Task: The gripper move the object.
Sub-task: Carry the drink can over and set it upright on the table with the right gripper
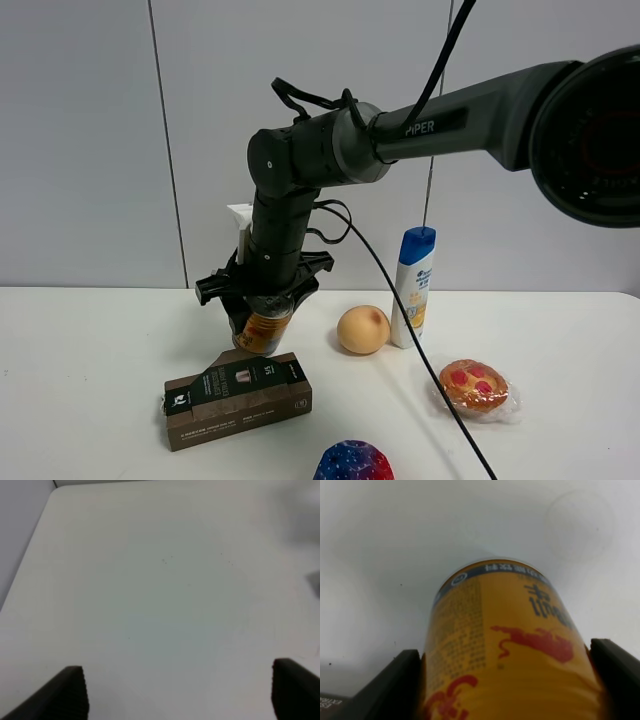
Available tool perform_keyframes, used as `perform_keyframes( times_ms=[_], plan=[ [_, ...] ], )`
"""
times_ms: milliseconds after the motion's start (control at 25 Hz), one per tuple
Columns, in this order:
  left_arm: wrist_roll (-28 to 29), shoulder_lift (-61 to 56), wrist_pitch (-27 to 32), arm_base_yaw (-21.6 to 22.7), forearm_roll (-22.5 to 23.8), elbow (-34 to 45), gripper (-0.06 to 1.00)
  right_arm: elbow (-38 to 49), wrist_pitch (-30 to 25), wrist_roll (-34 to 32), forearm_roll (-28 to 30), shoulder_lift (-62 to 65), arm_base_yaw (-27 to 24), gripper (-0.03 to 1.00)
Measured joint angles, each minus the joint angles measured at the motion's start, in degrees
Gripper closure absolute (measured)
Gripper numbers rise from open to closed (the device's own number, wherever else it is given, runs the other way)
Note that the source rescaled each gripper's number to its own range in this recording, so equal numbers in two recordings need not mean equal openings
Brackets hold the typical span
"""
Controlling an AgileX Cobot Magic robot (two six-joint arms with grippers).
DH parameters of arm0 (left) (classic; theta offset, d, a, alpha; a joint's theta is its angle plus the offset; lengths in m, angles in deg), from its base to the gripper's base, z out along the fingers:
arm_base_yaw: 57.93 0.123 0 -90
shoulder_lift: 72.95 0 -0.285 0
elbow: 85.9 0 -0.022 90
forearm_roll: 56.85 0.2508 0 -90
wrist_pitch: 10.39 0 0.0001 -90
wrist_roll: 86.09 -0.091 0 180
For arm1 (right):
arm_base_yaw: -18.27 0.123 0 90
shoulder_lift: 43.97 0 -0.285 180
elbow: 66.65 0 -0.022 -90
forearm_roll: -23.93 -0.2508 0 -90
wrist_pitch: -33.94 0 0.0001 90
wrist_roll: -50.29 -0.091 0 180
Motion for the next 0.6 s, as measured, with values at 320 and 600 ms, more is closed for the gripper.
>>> perform_keyframes(
  times_ms=[320, 600],
  plan=[
    [0.00, 0.00, 0.00, 0.00, 0.00, 0.00, -0.06, 0.00, 0.00, 0.00, 0.00, 0.00, 0.00, 0.97],
    [0.00, 0.00, 0.00, 0.00, 0.00, 0.00, -0.06, 0.00, 0.00, 0.00, 0.00, 0.00, 0.00, 0.97]
  ],
)
